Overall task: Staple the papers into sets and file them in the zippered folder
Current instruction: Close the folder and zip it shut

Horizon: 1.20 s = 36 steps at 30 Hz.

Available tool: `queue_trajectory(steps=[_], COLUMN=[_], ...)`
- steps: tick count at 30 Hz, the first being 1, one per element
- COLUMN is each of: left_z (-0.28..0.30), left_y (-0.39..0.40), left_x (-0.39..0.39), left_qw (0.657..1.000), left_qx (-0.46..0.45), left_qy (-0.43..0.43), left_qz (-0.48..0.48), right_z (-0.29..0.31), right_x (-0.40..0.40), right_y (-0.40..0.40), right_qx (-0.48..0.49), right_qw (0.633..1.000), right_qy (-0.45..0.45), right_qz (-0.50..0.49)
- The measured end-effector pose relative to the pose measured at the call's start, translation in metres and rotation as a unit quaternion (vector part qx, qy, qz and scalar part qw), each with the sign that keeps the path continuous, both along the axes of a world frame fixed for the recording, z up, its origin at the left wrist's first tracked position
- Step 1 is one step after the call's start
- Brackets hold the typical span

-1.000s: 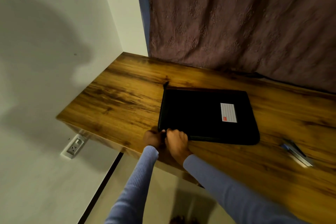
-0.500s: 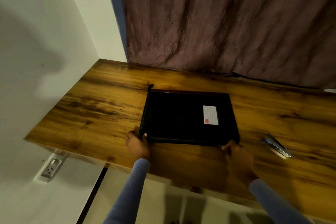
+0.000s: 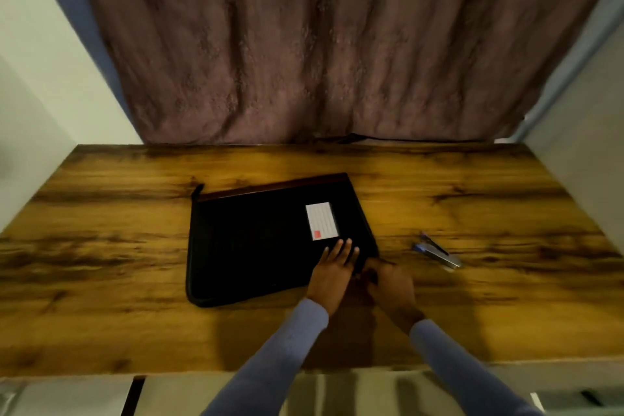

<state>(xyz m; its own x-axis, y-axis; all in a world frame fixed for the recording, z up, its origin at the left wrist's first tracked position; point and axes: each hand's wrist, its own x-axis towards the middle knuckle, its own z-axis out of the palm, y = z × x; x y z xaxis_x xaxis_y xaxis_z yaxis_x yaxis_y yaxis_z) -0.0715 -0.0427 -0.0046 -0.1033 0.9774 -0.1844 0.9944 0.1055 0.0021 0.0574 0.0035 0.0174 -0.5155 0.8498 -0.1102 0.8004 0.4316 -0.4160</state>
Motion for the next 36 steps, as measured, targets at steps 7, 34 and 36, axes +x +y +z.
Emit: queue_trajectory(steps=[7,34,36], left_z=[-0.001,-0.047,-0.052], left_y=[-0.006,-0.022,-0.023], left_x=[-0.006,0.003,0.002], left_qw=[0.997,0.968,0.966], left_qx=[-0.040,0.243,0.250], left_qy=[0.032,-0.017,-0.011], left_qz=[-0.059,-0.067,-0.071], right_z=[-0.007,0.002,0.004], right_x=[0.024,-0.045,-0.062], right_y=[0.025,0.130,0.145], right_qx=[-0.012,0.072,0.095], right_qw=[1.000,0.992,0.991], right_qy=[-0.013,-0.086,-0.090], right_qz=[0.009,0.049,0.036])
